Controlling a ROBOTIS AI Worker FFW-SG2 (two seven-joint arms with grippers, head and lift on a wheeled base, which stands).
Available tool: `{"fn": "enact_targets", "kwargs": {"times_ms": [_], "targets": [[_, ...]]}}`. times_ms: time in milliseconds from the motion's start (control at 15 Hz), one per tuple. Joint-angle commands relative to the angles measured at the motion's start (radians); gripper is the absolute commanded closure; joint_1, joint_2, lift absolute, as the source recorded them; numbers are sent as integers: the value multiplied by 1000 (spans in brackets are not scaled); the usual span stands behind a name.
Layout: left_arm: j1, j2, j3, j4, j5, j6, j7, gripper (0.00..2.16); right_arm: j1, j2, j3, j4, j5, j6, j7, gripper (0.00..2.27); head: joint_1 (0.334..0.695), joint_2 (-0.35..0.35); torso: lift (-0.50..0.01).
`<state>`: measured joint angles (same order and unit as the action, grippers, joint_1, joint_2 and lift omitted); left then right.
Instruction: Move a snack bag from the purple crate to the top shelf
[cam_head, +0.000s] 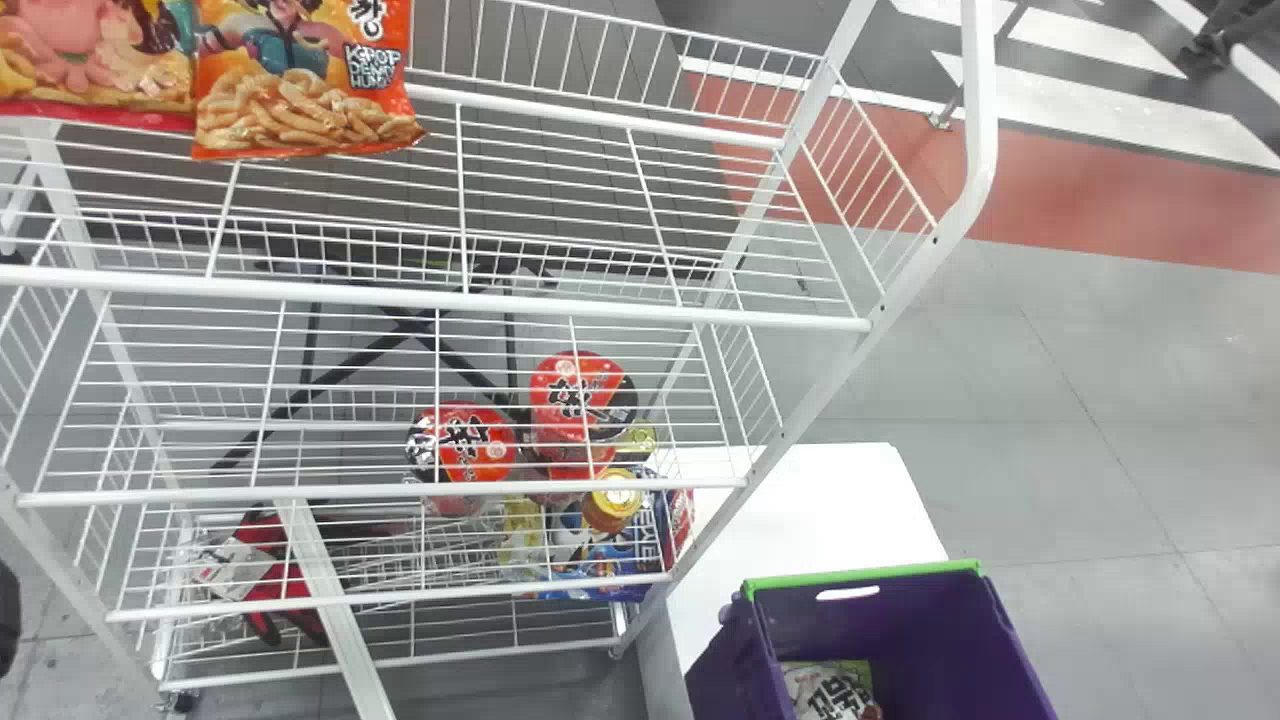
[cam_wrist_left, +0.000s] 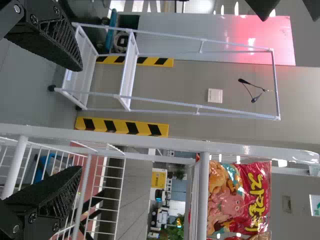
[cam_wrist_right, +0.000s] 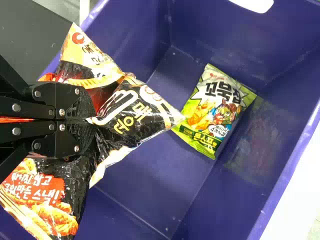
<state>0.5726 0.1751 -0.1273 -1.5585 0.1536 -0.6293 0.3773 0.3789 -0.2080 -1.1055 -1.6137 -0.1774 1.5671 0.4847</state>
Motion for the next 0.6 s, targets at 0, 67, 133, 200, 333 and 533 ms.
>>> {"fn": "enact_targets", "kwargs": {"times_ms": [0, 67, 133, 200, 333, 533], "targets": [[1, 0, 0, 0, 1, 0, 0, 124, 2, 1, -1, 0, 1, 5, 0, 2256, 695, -350, -168], [1, 0, 0, -2, 1, -3, 0, 124, 2, 1, -1, 0, 1, 5, 0, 2260, 695, -350, -164], [3, 0, 0, -2, 1, -3, 0, 124, 2, 1, -1, 0, 1, 5, 0, 2256, 695, -350, -160], [3, 0, 0, -2, 1, -3, 0, 124, 2, 1, -1, 0, 1, 5, 0, 2256, 695, -350, -156], [3, 0, 0, 0, 1, -6, 0, 124, 3, 1, 1, 0, 1, 5, 0, 2256, 695, -350, -148], [4, 0, 0, 0, 1, -6, 0, 124, 3, 1, 1, 0, 1, 5, 2, 2256, 695, -350, -136]]}}
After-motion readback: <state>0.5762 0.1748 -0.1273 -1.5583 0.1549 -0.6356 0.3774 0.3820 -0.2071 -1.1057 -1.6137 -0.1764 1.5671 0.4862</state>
